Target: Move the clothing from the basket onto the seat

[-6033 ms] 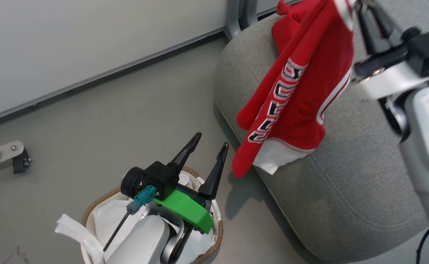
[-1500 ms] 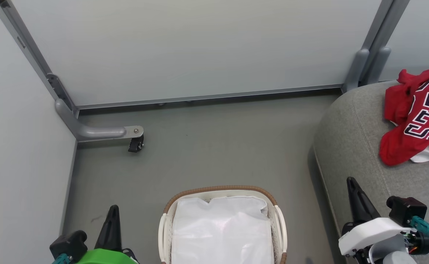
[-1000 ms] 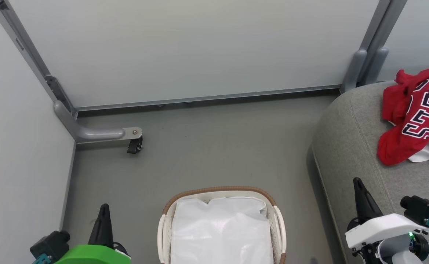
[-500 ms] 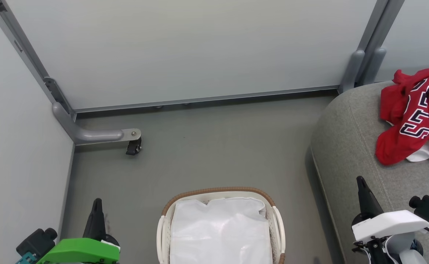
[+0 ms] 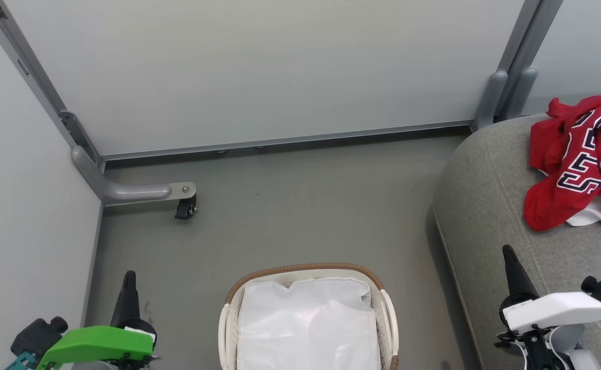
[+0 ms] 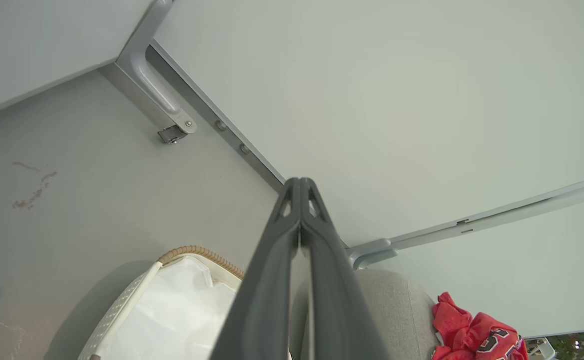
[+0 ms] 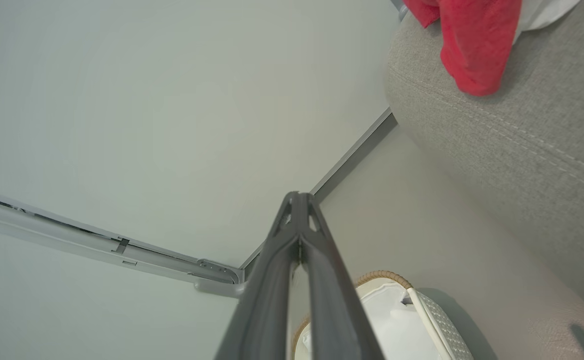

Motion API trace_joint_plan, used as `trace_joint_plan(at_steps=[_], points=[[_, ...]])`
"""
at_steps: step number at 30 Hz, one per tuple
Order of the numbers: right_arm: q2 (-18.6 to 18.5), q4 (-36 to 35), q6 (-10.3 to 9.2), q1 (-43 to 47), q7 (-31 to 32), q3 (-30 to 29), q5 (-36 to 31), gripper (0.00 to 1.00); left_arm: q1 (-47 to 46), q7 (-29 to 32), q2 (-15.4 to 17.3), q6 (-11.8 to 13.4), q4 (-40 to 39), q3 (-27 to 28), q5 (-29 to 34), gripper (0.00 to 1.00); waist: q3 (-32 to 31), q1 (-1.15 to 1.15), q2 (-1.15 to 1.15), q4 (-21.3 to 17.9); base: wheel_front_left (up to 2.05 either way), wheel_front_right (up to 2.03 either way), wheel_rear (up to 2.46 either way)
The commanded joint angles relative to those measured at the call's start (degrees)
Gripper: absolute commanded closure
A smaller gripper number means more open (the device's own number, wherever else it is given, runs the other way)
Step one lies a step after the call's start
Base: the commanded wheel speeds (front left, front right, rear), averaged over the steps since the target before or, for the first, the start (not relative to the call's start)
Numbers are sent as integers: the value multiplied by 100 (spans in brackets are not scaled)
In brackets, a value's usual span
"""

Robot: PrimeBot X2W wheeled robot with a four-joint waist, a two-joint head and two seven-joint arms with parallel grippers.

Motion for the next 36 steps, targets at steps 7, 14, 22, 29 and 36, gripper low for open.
trace_joint_plan(at_steps=[7, 14, 22, 29, 36], points=[[-43, -91, -3, -143, 144, -52, 573, 100, -195, 135, 48, 2, -107, 100, -527, 100, -12, 0, 0, -17, 0, 0, 0], [-47, -101, -4, -157, 251, -81, 977, 100, -222, 245, 50, 2, -142, 164, -890, 100, -23, 0, 0, -32, 0, 0, 0], [-52, -115, -4, -170, 370, -112, 1424, 100, -264, 363, 50, 2, -174, 231, -1287, 100, -36, 0, 0, -50, 0, 0, 0], [-54, -125, -4, -170, 466, -139, 1792, 100, -300, 469, 48, 2, -201, 288, -1613, 100, -47, 0, 0, -66, 0, 0, 0], [-57, -133, -5, -181, 561, -162, 2140, 100, -323, 568, 44, 3, -225, 351, -1917, 100, -58, 0, 0, -82, 0, 0, 0]])
